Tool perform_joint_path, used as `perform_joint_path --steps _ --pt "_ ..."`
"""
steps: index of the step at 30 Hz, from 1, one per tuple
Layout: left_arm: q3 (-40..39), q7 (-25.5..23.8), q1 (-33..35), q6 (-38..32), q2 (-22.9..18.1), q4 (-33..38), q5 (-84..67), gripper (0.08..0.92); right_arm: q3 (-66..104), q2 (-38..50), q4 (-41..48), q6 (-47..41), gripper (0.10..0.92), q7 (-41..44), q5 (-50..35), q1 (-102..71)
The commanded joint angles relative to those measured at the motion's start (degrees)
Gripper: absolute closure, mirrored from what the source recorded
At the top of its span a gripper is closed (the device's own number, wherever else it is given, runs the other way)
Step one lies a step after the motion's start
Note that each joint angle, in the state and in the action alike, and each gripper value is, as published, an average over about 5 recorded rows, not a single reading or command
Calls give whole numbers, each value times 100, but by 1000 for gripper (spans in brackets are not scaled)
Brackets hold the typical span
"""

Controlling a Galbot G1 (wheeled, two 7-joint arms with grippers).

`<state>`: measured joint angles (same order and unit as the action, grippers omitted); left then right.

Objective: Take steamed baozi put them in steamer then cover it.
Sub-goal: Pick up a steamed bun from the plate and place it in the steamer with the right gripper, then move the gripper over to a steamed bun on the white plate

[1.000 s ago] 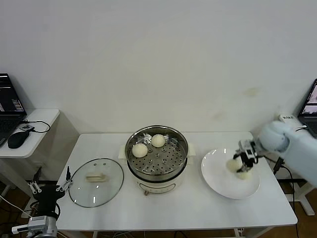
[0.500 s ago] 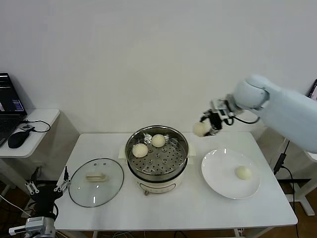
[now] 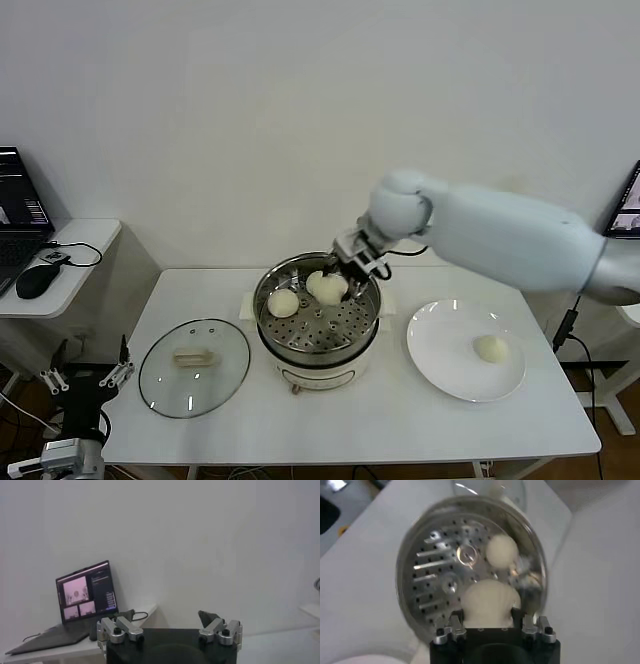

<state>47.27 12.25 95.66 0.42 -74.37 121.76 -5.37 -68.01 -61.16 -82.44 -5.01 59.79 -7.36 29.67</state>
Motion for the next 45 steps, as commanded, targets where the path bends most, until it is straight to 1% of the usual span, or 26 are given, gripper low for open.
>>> perform_joint_path --steps 1,4,10,17,23,25,30,32,36,38,45 --pt "34 22 -7 -22 -7 -11 -47 177 -508 -761 268 1509 421 -132 802 -80" --pt "76 28 -8 -39 -4 -11 -92 177 -529 -876 374 1753 417 -141 1054 -143" --pt "135 41 15 -83 -5 -68 -134 177 -607 -936 341 1962 414 -15 1218 -130" --pt "128 54 7 -115 -31 -121 -149 177 -660 -913 367 1993 414 76 1295 -145" --pt "115 57 4 -119 -42 -129 -143 177 -639 -877 350 1960 403 -14 1229 -240" --pt "116 56 1 -118 -41 -134 -141 177 -623 -860 341 1948 376 -51 1220 -248" --pt "117 52 -6 -112 -40 -125 -136 177 -498 -747 316 1904 247 -38 1155 -115" --pt "122 49 -7 -110 -33 -121 -137 177 -383 -629 294 1819 220 40 1123 11" --pt "145 44 -12 -111 -14 -126 -139 177 -95 -217 239 1401 203 214 1098 257" --pt "159 41 -16 -111 -3 -126 -138 177 81 86 199 1026 203 247 1020 327" --pt "152 24 -32 -103 59 -106 -119 177 489 1425 -296 -826 202 188 222 357"
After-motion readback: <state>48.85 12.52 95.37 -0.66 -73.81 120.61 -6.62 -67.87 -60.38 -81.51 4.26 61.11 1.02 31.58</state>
